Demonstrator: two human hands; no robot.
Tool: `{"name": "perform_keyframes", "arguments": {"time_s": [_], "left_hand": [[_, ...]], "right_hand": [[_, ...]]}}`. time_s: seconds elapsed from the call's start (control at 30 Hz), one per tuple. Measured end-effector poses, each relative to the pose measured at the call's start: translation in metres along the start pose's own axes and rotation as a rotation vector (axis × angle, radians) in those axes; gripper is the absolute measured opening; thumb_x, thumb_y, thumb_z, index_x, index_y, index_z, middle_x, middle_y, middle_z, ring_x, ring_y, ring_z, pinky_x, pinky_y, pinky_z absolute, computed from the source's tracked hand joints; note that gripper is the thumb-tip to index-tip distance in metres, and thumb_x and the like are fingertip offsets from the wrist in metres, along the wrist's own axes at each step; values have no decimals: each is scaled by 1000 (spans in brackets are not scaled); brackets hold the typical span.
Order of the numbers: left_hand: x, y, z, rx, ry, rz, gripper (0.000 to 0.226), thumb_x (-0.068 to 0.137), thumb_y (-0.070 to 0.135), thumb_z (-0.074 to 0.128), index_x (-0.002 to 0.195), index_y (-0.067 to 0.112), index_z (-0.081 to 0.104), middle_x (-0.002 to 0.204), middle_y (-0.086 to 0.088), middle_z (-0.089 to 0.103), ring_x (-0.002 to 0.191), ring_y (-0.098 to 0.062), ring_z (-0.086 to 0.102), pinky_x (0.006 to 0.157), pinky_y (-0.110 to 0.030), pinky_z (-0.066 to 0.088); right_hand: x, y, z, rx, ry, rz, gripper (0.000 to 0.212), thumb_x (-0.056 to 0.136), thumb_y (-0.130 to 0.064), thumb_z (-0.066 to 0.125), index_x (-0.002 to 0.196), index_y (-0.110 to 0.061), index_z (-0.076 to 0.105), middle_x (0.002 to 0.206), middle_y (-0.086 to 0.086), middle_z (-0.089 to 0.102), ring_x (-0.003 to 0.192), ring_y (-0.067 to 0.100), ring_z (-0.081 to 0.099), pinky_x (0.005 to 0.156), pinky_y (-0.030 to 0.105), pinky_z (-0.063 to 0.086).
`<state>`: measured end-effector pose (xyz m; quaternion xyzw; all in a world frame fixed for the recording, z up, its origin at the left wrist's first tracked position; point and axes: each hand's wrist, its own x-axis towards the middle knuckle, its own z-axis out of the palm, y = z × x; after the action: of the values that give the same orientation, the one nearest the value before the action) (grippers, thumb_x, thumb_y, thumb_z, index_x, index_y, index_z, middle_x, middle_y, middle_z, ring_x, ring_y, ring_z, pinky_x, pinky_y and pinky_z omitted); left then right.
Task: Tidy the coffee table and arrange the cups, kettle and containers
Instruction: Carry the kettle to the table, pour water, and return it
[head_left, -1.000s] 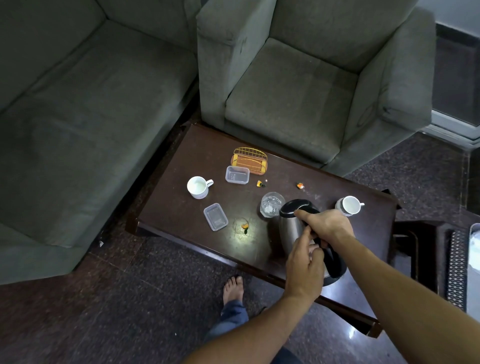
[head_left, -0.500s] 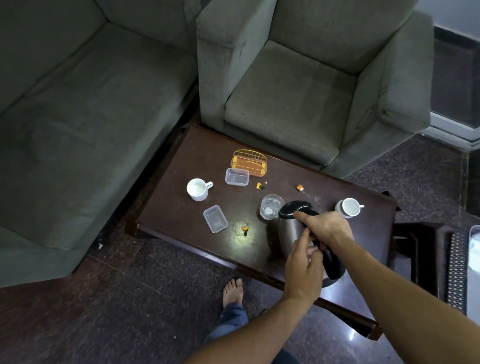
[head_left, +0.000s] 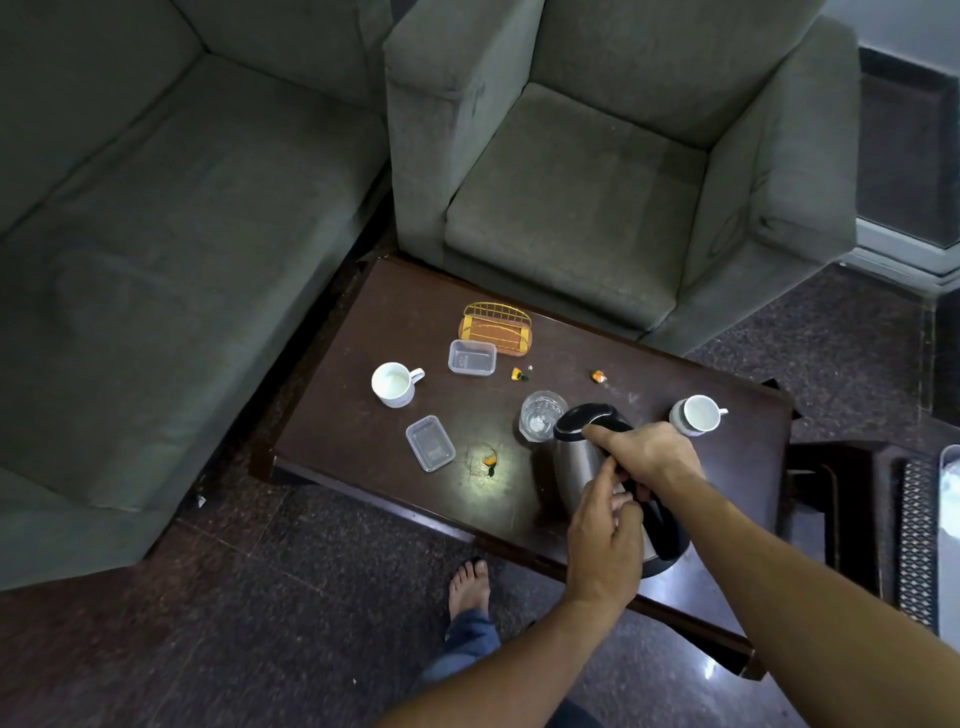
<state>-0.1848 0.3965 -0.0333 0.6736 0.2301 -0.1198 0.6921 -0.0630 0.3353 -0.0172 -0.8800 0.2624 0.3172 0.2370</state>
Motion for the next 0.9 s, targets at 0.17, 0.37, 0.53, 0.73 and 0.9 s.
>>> {"name": "perform_keyframes", "arguments": {"time_s": [0.17,0.37,0.53,0.73,0.9], "left_hand": [[1,0,-1,5,0,4,56,98,14,47,150,34,46,135,10,61,113,14,58,96,-6,43],[1,0,-2,7,-9,3,57,99,15,46,152,35,43,136,11,60,116,12,57,98,-9,44],[1,1,-3,-4,1,5,56,99,12,46,151,32,45,135,9,61,112,16,57,95,-5,42],[1,-1,-3,-12,7,12,56,98,11,46,151,29,46,133,8,62,111,15,58,92,-4,43],[1,-3,-5,-5,1,18,56,98,12,45,151,31,45,135,9,61,112,15,57,95,-6,44]], "right_hand": [[2,-1,2,-13,-7,5,69,50,-78,67,62,-10,74,49,4,70,38,24,67,43,24,47],[3,-2,3,-23,-1,0,72,48,-79,64,64,-10,75,49,3,70,37,24,67,44,24,47],[3,-2,3,-27,0,-6,71,47,-78,64,63,-10,75,48,3,69,37,23,67,44,24,47],[4,-2,5,-35,3,-10,72,47,-79,65,61,-10,75,49,2,70,39,23,68,48,27,52],[3,-2,5,-38,8,-16,72,48,-80,66,59,-10,74,47,3,69,37,22,67,46,25,49]]}}
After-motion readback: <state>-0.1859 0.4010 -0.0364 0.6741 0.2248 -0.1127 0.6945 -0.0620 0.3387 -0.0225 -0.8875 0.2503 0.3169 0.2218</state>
